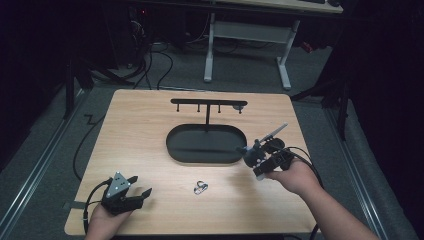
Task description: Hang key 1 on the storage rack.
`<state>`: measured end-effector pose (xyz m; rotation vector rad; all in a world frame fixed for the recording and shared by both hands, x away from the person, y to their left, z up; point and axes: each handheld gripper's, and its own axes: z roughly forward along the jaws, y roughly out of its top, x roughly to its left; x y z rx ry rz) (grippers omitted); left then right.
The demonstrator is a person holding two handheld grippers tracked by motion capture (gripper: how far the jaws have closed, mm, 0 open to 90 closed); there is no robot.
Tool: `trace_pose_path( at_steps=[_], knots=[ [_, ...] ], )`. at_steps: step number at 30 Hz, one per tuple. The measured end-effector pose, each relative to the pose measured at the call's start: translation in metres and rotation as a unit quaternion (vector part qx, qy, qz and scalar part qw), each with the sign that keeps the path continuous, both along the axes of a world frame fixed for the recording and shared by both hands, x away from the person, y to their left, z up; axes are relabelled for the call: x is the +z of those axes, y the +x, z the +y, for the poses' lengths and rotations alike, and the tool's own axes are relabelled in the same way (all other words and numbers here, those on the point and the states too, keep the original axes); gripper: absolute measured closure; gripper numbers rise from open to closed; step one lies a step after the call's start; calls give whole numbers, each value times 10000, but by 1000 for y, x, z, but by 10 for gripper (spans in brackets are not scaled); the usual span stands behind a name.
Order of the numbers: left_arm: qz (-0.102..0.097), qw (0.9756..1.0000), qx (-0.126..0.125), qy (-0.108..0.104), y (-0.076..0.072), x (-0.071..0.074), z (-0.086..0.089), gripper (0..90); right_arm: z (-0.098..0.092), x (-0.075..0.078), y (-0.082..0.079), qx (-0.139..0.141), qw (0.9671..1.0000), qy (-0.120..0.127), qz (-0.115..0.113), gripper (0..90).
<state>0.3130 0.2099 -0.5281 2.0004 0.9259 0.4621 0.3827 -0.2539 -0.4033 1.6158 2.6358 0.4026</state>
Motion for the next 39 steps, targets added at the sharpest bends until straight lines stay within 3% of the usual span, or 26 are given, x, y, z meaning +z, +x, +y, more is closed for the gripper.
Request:
trace_pose_path(
  at_steps=[6, 15, 30, 39],
  knots=[
    [0, 10000, -11, 1, 0, 0, 0, 307, 3, 12, 4, 102, 9999, 17, -19, 478],
    [20, 10000, -39, -6, 2, -1, -1, 307, 5, 35, 11, 36, 10000, 17, 31, 478],
    [17, 10000, -85, -4, 2, 0, -1, 307, 9, 70, 28, 50, 9998, -90, -141, 475],
    [30, 10000, -68, -19, 2, -1, 0, 307, 15, 80, 41, 21, 9997, -37, -259, 475]
  ],
)
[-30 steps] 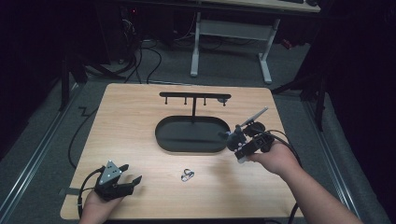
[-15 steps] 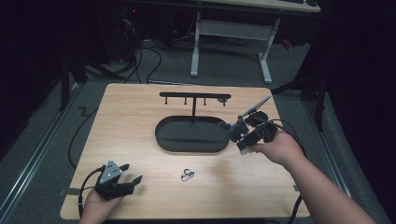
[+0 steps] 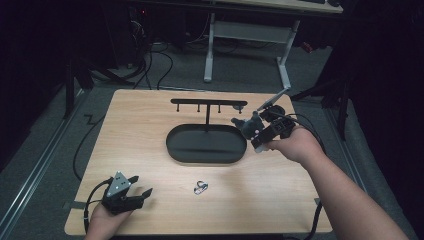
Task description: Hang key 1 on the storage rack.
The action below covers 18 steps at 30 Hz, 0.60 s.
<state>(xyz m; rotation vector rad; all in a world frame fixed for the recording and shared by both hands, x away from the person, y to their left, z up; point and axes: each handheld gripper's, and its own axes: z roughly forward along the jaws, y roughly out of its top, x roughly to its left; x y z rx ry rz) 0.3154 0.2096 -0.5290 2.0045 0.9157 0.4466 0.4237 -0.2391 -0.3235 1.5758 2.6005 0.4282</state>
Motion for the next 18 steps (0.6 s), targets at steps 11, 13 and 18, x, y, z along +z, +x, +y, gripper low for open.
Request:
trace_pose_path(
  at_steps=[11, 13, 18],
  knots=[
    [-8, 10000, 4, -8, 0, 0, 0, 307, 8, 15, 10, -86, 9999, 31, -137, 474],
    [-12, 10000, 10, -7, 0, 0, 1, 307, 7, 16, 11, -88, 9998, 30, -170, 474],
    [2, 10000, 6, -19, 0, 0, 2, 307, 7, 17, 13, -107, 9997, 43, -210, 474]
  ],
)
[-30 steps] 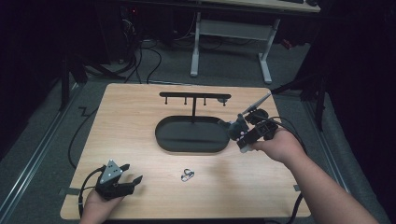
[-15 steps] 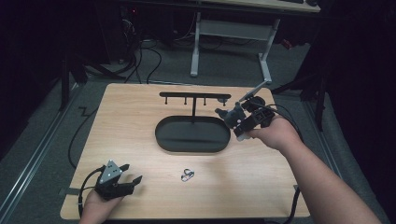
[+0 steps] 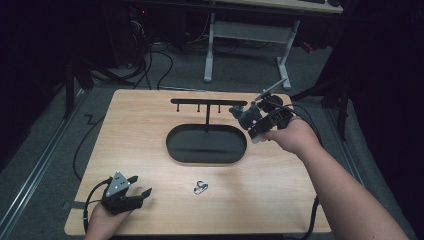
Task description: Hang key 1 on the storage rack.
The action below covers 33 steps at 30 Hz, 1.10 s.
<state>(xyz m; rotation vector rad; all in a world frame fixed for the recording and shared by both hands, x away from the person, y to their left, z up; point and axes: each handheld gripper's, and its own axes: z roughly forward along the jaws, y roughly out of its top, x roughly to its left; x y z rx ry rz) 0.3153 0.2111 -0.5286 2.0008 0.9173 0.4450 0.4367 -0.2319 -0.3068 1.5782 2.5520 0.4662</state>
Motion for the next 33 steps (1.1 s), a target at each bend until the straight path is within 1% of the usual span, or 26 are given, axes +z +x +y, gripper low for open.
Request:
trace_pose_path(
  at_steps=[5, 7, 9, 10, 15, 17, 21, 23, 25, 26, 28, 30, 33],
  knots=[
    [-2, 10000, -9, 10, 0, 0, 0, 307, 0, 0, 2, -7, 10000, -1, -34, 474],
    [9, 10000, -19, 12, 0, 0, 0, 307, 0, 0, 3, -53, 10000, -17, -58, 474],
    [2, 10000, -23, 14, 0, 0, 0, 307, -3, -4, 6, -138, 9999, -32, -55, 474],
    [-10, 10000, -20, 12, -1, 0, 0, 307, -3, -4, 6, -138, 9999, -32, -55, 474],
    [6, 10000, -18, 13, 0, 0, 0, 307, -6, -14, 7, -233, 9996, -127, -27, 474],
    [11, 10000, -29, 18, 0, 0, 0, 307, -7, -20, 8, -196, 9996, -196, -5, 473],
    [-2, 10000, -38, 32, 0, 0, -1, 308, -8, -27, 8, -203, 9995, -232, 29, 473],
    [3, 10000, -38, 28, 0, 0, -1, 308, -8, -30, 8, -178, 9993, -331, 17, 472],
    [4, 10000, -37, 25, 0, 0, -1, 309, -8, -34, 8, -188, 9993, -320, 46, 472],
    [8, 10000, -43, 31, 0, 0, -1, 309, -8, -37, 9, -147, 9991, -396, 49, 472],
    [19, 10000, -53, 37, -1, -1, -1, 310, -7, -38, 9, -161, 9990, -403, 40, 472],
    [11, 10000, -57, 32, -1, -1, -2, 310, -6, -41, 10, -122, 9988, -472, 41, 472],
    [20, 10000, -62, 33, -1, 0, -1, 310, -3, -44, 11, -88, 9987, -494, 46, 471]
  ],
)
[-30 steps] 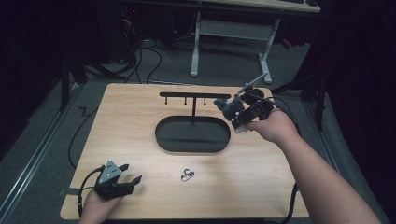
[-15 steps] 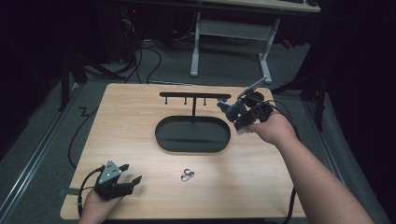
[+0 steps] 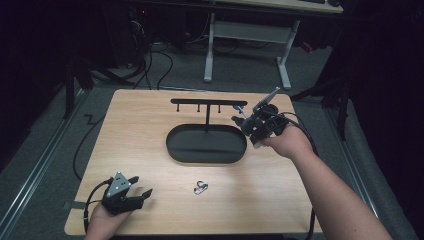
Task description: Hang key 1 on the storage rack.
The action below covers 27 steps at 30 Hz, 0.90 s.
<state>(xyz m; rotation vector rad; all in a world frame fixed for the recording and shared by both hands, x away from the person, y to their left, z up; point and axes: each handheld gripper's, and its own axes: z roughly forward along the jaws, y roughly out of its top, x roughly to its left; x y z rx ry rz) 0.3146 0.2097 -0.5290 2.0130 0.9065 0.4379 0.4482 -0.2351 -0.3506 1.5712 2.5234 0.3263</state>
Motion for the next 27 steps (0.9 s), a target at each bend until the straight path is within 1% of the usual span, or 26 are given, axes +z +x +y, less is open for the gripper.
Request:
trace_pose_path(
  at_steps=[3, 4, 6, 7, 8, 9, 12, 14, 16, 19, 21, 24, 27],
  knots=[
    [2, 10000, -9, 7, 0, 0, 0, 311, 3, -4, 2, 22, 10000, -2, 27, 471],
    [3, 10000, -11, 7, 0, 0, 0, 311, 3, -6, 2, 47, 10000, -37, 27, 470],
    [3, 10000, -15, 2, 0, 0, 0, 311, 5, -9, 4, 38, 9999, -55, 75, 469],
    [3, 10000, -20, 8, 0, 0, 0, 312, 5, -13, 6, 69, 9999, -71, 121, 469],
    [5, 10000, -18, 7, 0, 0, 0, 312, 5, -13, 6, 69, 9999, -71, 121, 469],
    [8, 10000, -21, 9, 0, 0, 0, 312, 6, -15, 6, 24, 9998, -77, 156, 468],
    [10, 10000, -21, 9, 0, 0, 0, 312, 5, -19, 11, 57, 9999, -62, 121, 467],
    [11, 10000, -20, 11, 0, 0, 0, 312, 4, -22, 13, 11, 9999, -16, 99, 466],
    [13, 10000, -22, 11, 0, 0, 1, 313, 5, -25, 16, 7, 10000, -31, 90, 464],
    [8, 10000, -14, 13, 0, 0, 0, 312, 6, -29, 18, -13, 9999, 54, 89, 461],
    [-5, 10000, -3, -1, 0, 0, 1, 311, 7, -33, 20, -11, 10000, 58, 75, 457],
    [-6, 10000, -1, -1, 0, 0, 1, 311, 8, -40, 24, -79, 9998, 170, 24, 441],
    [-2, 10000, 12, 4, 0, 0, 1, 311, 8, -46, 27, -127, 9997, 201, 28, 428]
  ],
)
